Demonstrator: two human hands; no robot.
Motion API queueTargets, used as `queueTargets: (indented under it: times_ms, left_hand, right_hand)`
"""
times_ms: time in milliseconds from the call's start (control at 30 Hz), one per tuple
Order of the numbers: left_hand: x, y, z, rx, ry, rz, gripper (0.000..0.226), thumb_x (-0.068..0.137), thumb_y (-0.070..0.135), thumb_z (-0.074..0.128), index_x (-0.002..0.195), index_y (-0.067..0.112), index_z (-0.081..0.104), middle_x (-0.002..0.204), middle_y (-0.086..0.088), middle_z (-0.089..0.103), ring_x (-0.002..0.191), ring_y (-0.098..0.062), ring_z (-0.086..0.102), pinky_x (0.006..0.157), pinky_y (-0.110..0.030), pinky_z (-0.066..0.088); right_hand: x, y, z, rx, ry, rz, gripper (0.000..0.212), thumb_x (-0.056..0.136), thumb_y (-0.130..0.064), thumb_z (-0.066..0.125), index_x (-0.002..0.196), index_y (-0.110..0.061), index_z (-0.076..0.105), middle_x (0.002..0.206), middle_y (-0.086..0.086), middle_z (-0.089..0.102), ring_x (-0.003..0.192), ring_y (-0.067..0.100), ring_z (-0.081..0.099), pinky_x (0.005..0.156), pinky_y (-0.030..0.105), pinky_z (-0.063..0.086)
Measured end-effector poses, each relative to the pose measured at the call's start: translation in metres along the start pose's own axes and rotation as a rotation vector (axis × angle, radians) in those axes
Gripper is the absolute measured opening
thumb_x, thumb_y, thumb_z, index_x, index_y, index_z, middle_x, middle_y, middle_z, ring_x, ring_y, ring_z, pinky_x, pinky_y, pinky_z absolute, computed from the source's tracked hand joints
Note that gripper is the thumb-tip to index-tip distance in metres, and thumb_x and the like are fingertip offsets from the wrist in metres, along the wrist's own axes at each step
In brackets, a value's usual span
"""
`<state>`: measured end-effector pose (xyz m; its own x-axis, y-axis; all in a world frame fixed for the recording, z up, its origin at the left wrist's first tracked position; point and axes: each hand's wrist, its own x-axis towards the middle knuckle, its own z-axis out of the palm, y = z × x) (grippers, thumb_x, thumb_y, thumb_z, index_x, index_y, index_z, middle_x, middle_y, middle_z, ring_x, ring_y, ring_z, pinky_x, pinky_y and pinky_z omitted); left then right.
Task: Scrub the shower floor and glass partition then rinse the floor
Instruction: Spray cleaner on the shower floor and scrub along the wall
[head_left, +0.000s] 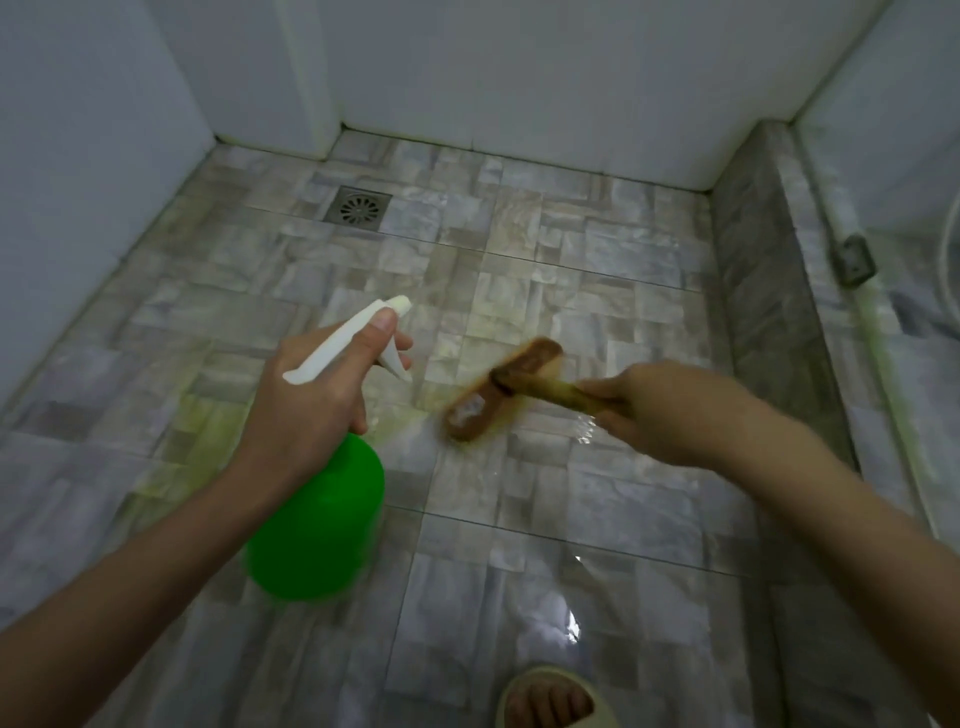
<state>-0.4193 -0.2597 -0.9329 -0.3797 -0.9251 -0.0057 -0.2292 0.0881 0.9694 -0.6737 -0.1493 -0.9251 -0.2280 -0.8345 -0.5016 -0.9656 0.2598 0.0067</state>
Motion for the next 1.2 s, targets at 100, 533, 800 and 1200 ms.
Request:
queueTargets:
  times_ms: [100,533,800,1200]
  left_hand:
    - [-0.001,0.001,-0.019,-0.022,0.068,-0.007,0.025,0.087,0.059,0.055,0.082,0.045,0.075,0.093,0.005,0.077,0.071,-0.046,0.064,0.049,-0.025,0.044]
    - [-0.015,-0.019,-0.068,-0.033,0.206,-0.076,0.035,0.087,0.062,0.054,0.083,0.036,0.077,0.086,-0.007,0.076,0.072,-0.046,0.066,0.053,-0.034,0.047]
    - [-0.038,-0.028,-0.099,0.045,0.231,-0.125,0.036,0.094,0.053,0.052,0.086,0.028,0.076,0.093,0.008,0.077,0.042,-0.019,0.051,0.046,-0.02,0.043]
    - [-0.086,-0.027,-0.165,0.05,0.464,-0.148,0.034,0.096,0.047,0.05,0.083,0.03,0.076,0.087,0.0,0.077,0.041,-0.024,0.05,0.043,-0.022,0.041]
  right_hand:
    - [-0.01,-0.009,-0.018,-0.141,-0.071,0.024,0.037,0.094,-0.045,0.041,0.125,-0.031,0.056,0.098,-0.003,0.061,0.087,0.019,0.062,0.071,0.033,0.05]
    - [0.047,-0.056,-0.033,-0.11,0.054,-0.117,0.039,0.098,-0.045,0.037,0.133,-0.035,0.05,0.073,-0.005,0.053,0.059,0.012,0.053,0.06,0.029,0.05]
    - [-0.012,-0.094,-0.039,-0.194,-0.108,-0.294,0.037,0.098,-0.044,0.036,0.134,-0.052,0.039,0.078,-0.012,0.055,0.067,0.003,0.055,0.059,0.018,0.047]
    - [-0.001,-0.185,-0.031,-0.359,-0.053,-0.543,0.032,0.099,-0.037,0.035,0.125,-0.05,0.049,0.072,-0.009,0.043,0.057,0.008,0.045,0.049,0.021,0.036]
